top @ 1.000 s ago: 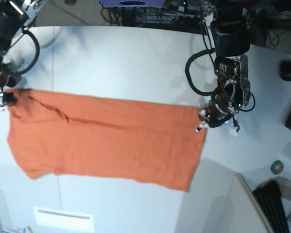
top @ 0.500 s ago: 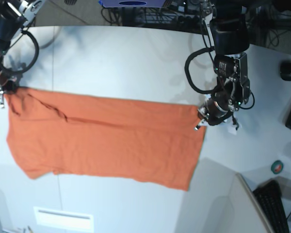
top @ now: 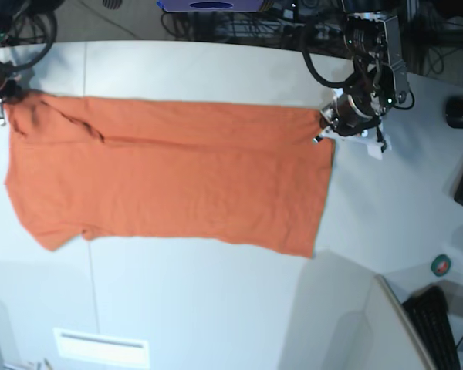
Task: Layout the t-shirt on the table in an organized manner, then fold the t-shirt properly
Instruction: 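Release both grippers and lift them away from the folded shirt, then lower both grippers to the shirt's hem-side edge and grasp it, then fold the grasped edge over toward the collar side with both grippers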
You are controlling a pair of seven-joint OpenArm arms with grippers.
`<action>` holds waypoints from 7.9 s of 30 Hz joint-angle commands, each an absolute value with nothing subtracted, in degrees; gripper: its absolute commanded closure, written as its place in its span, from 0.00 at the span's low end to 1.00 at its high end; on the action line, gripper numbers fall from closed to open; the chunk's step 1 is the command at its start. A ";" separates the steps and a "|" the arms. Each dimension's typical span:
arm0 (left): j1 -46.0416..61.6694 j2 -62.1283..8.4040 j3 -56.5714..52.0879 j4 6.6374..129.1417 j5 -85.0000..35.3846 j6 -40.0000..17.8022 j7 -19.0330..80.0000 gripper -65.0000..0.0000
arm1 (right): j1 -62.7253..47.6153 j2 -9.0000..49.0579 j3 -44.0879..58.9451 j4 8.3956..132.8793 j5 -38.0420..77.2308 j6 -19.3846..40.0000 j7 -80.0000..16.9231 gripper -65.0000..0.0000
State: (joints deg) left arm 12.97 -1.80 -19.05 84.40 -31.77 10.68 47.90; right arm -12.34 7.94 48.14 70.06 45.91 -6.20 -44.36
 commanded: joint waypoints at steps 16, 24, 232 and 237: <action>18.68 -2.15 -19.12 89.63 -31.69 11.12 48.31 0.56 | -16.92 9.01 51.91 77.49 45.93 -6.02 -54.37 0.90; 18.15 -2.86 -19.91 89.89 -31.69 11.12 48.31 0.05 | -17.10 9.01 58.51 77.49 45.93 -6.02 -57.80 0.33; 10.86 -18.77 -2.95 97.63 -31.78 0.92 50.15 1.00 | -11.12 32.13 -0.92 69.49 42.68 2.33 -5.32 1.00; 10.42 -18.77 -2.95 97.63 -31.69 0.84 54.90 1.00 | -15.52 32.13 -0.92 73.98 42.68 -1.63 -5.32 1.00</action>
State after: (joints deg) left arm 10.96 -18.13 -2.59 96.51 -31.57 1.19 55.53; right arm -15.86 30.70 -1.50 73.21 42.78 -1.50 -6.68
